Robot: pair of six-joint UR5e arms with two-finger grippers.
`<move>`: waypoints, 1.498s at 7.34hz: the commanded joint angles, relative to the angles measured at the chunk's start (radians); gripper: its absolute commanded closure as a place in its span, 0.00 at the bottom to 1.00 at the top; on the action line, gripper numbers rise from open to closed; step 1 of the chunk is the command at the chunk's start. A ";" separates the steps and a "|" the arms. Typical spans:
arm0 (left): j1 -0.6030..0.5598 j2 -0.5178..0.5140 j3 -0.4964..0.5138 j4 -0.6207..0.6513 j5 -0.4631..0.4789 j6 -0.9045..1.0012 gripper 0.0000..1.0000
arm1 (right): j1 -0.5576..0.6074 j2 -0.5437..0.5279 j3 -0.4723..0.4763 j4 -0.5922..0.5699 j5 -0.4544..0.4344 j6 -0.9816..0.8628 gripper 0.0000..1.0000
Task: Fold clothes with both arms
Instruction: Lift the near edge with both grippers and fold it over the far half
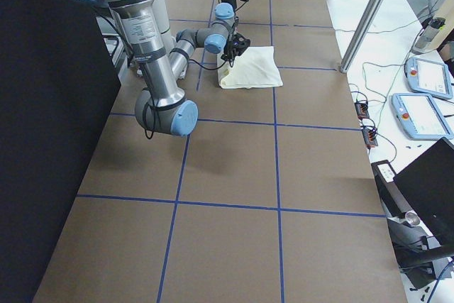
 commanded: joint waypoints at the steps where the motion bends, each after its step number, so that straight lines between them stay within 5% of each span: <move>1: -0.091 -0.033 0.156 -0.087 -0.006 0.063 1.00 | 0.095 0.135 -0.252 0.087 0.055 -0.054 1.00; 4: -0.118 -0.081 0.322 -0.214 -0.001 0.066 1.00 | 0.134 0.264 -0.510 0.182 0.055 -0.083 1.00; 6: -0.164 -0.122 0.372 -0.215 -0.005 0.097 1.00 | 0.209 0.267 -0.535 0.207 0.140 -0.082 1.00; 10: -0.181 -0.133 0.399 -0.215 -0.005 0.134 1.00 | 0.212 0.278 -0.556 0.207 0.151 -0.106 1.00; 11: -0.181 -0.135 0.399 -0.215 -0.005 0.137 1.00 | 0.212 0.304 -0.579 0.207 0.151 -0.106 0.92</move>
